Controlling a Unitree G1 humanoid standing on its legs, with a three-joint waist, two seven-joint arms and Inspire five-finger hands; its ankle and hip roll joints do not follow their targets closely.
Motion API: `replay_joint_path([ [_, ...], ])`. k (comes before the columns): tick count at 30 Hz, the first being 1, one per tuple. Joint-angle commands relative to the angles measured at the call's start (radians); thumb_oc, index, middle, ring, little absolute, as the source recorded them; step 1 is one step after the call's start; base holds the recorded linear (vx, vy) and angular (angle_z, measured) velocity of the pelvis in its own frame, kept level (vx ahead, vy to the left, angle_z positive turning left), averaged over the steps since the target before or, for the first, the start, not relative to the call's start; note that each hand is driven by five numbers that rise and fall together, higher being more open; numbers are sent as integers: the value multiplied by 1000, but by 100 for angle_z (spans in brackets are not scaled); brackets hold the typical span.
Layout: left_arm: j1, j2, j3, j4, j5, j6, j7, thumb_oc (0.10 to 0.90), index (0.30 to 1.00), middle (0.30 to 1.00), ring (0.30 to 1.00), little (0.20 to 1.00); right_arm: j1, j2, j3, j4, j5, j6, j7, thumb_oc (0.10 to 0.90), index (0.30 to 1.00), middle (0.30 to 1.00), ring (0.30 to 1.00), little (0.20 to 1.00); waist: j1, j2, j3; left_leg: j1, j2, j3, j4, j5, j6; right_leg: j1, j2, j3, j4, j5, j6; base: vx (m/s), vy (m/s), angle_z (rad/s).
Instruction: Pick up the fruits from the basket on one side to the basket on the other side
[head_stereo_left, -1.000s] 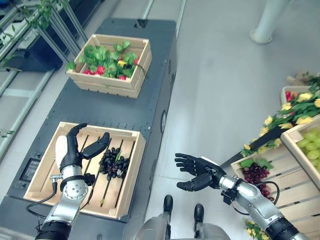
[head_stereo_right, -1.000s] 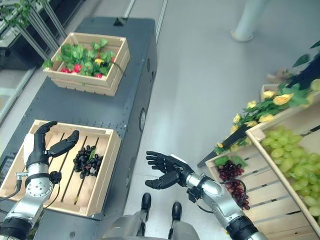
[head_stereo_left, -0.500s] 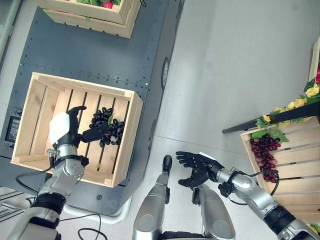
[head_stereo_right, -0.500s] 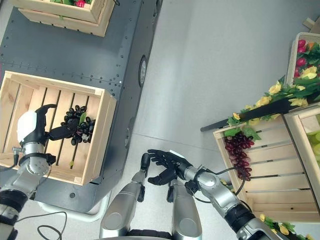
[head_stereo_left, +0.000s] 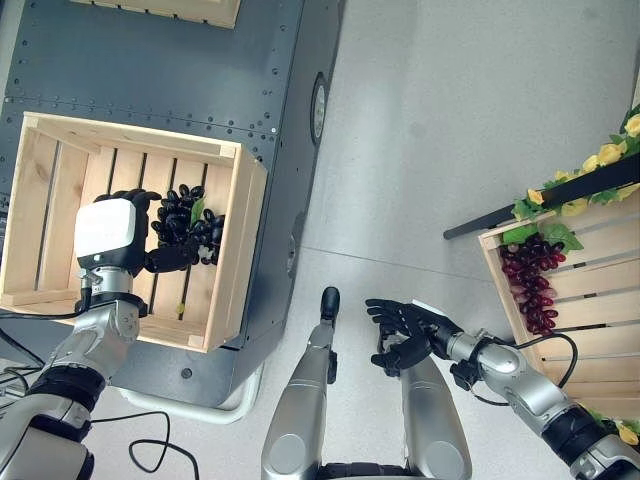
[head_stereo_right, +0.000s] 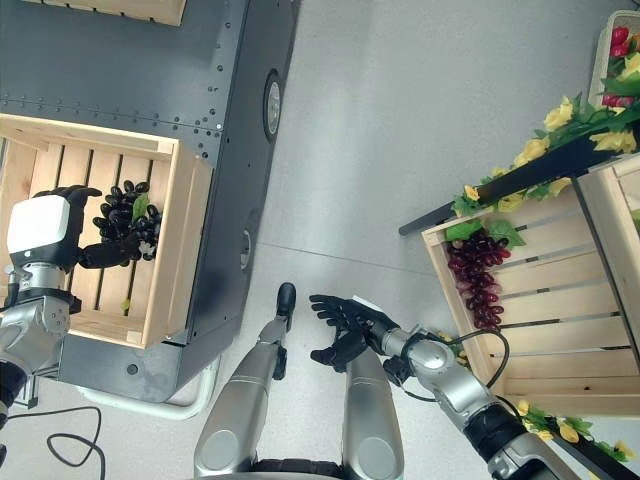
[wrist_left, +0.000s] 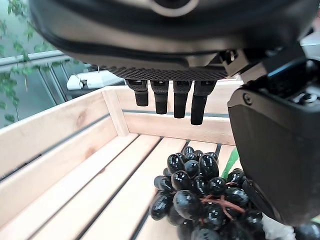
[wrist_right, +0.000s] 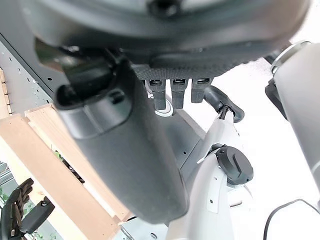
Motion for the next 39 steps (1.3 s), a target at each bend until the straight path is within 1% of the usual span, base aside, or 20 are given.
replay_joint_path([
  [1, -23, 94, 72, -6, 97, 78, 102, 800, 900, 900, 900, 900, 63, 10, -4, -131, 10, -63, -5, 800, 900, 900, 900, 900, -5, -10, -11, -31, -44, 58, 150, -151, -1, 58, 50, -4, -61, 3, 4, 0, 0, 0],
  [3, -20, 116, 67, 15, 146, 74, 93, 800, 900, 900, 900, 900, 68, 10, -5, -132, -4, -64, -4, 800, 900, 900, 900, 900, -5, -9, -11, -37, -42, 63, 151, -152, 0, 55, 50, -6, -64, 4, 3, 0, 0, 0],
  [6, -9, 126, 58, 9, 181, 102, 102, 800, 900, 900, 900, 900, 62, 1, -7, -126, -1, -64, 4, 800, 900, 900, 900, 900, -4, -3, -11, -39, -43, 64, 150, -149, -3, 57, 48, -8, -65, 3, 4, 8, 14, 0],
  [7, -2, 149, 45, 15, 255, 103, 99, 800, 900, 900, 900, 900, 66, -4, -7, -130, 7, -60, 16, 800, 900, 900, 900, 900, -5, -1, -11, -35, -44, 66, 151, -152, -6, 66, 47, -5, -69, 0, 4, 18, 39, 1],
  [10, 2, 163, 39, 9, 322, 107, 104, 800, 900, 900, 900, 900, 62, -8, -10, -129, 0, -62, 25, 800, 900, 900, 900, 900, -5, 2, -11, -40, -42, 71, 151, -148, -7, 64, 47, -5, -69, 1, 2, 5, 12, 1],
  [11, 3, 176, 27, -4, 339, 109, 110, 800, 900, 900, 900, 900, 59, -12, -5, -132, 4, -59, 21, 800, 900, 900, 900, 900, -4, 3, -11, -40, -41, 74, 154, -150, -6, 65, 46, -7, -69, 0, 3, 0, 0, 0],
  [13, -16, 204, -3, 0, 364, 91, 104, 800, 900, 900, 900, 900, 56, -18, 2, -135, 7, -57, 16, 800, 900, 900, 900, 900, -5, 4, -11, -41, -41, 77, 161, -156, -5, 68, 46, -10, -64, -6, 0, 9, 17, 4],
  [16, -12, 218, -9, -6, 399, 87, 84, 800, 900, 900, 900, 900, 58, -21, 4, -136, 15, -56, 22, 800, 900, 900, 900, 900, -5, 6, -11, -37, -42, 80, 166, -159, -6, 77, 46, -13, -67, -7, 1, 0, 0, 0],
  [17, -20, 229, -26, -1, 408, 76, 75, 800, 900, 900, 900, 900, 59, -20, 3, -137, 14, -56, 25, 800, 900, 900, 900, 900, -8, 7, -11, -37, -42, 82, 170, -161, -7, 81, 46, -12, -69, -7, 1, 0, 0, 0],
  [20, -14, 237, -32, -20, 442, 83, 71, 800, 900, 900, 900, 900, 57, -25, -1, -138, 30, -54, 34, 800, 900, 900, 900, 900, -8, 9, -11, -30, -42, 84, 171, -163, -6, 88, 45, -13, -67, -8, 1, 35, 15, -1],
  [22, -28, 248, -45, -15, 435, 88, 89, 800, 900, 900, 900, 900, 57, -25, 1, -137, 30, -53, 27, 800, 900, 900, 900, 900, -11, 8, -11, -33, -43, 88, 182, -168, -4, 86, 45, -12, -61, -10, 1, 0, 0, 0],
  [24, -54, 252, -62, -7, 440, 67, 87, 800, 900, 900, 900, 900, 60, -22, 4, -134, 28, -56, 18, 800, 900, 900, 900, 900, -13, 7, -11, -36, -43, 91, 191, -173, -3, 83, 43, -12, -53, -12, 1, 20, 3, 0],
  [25, -73, 253, -78, -10, 470, 38, 66, 800, 900, 900, 900, 900, 65, -18, 4, -129, 27, -60, 18, 800, 900, 900, 900, 900, -16, 5, -11, -36, -43, 94, 200, -177, -3, 82, 42, -12, -46, -13, 2, 34, 3, 1],
  [27, -82, 253, -91, -20, 480, 41, 53, 800, 900, 900, 900, 900, 66, -16, 2, -131, 21, -57, 11, 800, 900, 900, 900, 900, -19, 4, -11, -38, -44, 96, 207, -180, -2, 79, 42, -10, -41, -12, 3, 19, 2, 0],
  [30, -110, 253, -122, -18, 477, 25, 31, 800, 900, 900, 900, 900, 68, -21, 0, -133, 26, -56, 7, 800, 900, 900, 900, 900, -26, 2, -11, -41, -43, 102, 218, -185, -2, 79, 40, -7, -39, -12, 3, 31, 33, -3],
  [32, -124, 252, -143, -28, 481, -10, -22, 800, 900, 900, 900, 900, 70, -25, -9, -134, 29, -53, 8, 800, 900, 900, 900, 900, -31, 0, -11, -46, -40, 107, 225, -190, 3, 69, 39, -5, -30, -13, 3, 17, 48, -1],
  [33, -126, 248, -148, -29, 489, -17, -26, 800, 900, 900, 900, 900, 69, -26, -10, -134, 30, -52, 9, 800, 900, 900, 900, 900, -32, 0, -11, -49, -40, 110, 225, -188, 1, 65, 39, -4, -29, -11, 5, 17, 42, -4],
  [35, -138, 237, -177, -41, 503, -14, -51, 800, 900, 900, 900, 900, 69, -31, -12, -139, 35, -49, 13, 800, 900, 900, 900, 900, -37, -2, -11, -62, -38, 111, 222, -177, -6, 62, 42, -1, -36, -3, 7, 10, 13, -2],
  [38, -146, 237, -193, -52, 503, -9, -71, 800, 900, 900, 900, 900, 64, -35, -13, -145, 38, -46, 17, 800, 900, 900, 900, 900, -37, -5, -11, -63, -35, 114, 211, -173, 2, 51, 42, -2, -34, -3, 7, 0, 0, 0],
  [39, -172, 231, -215, -37, 489, -4, -77, 800, 900, 900, 900, 900, 56, -39, -6, -149, 41, -46, 4, 800, 900, 900, 900, 900, -41, -9, -11, -81, -34, 119, 224, -175, -1, 38, 42, -1, -29, -3, 8, 0, 0, 0],
])
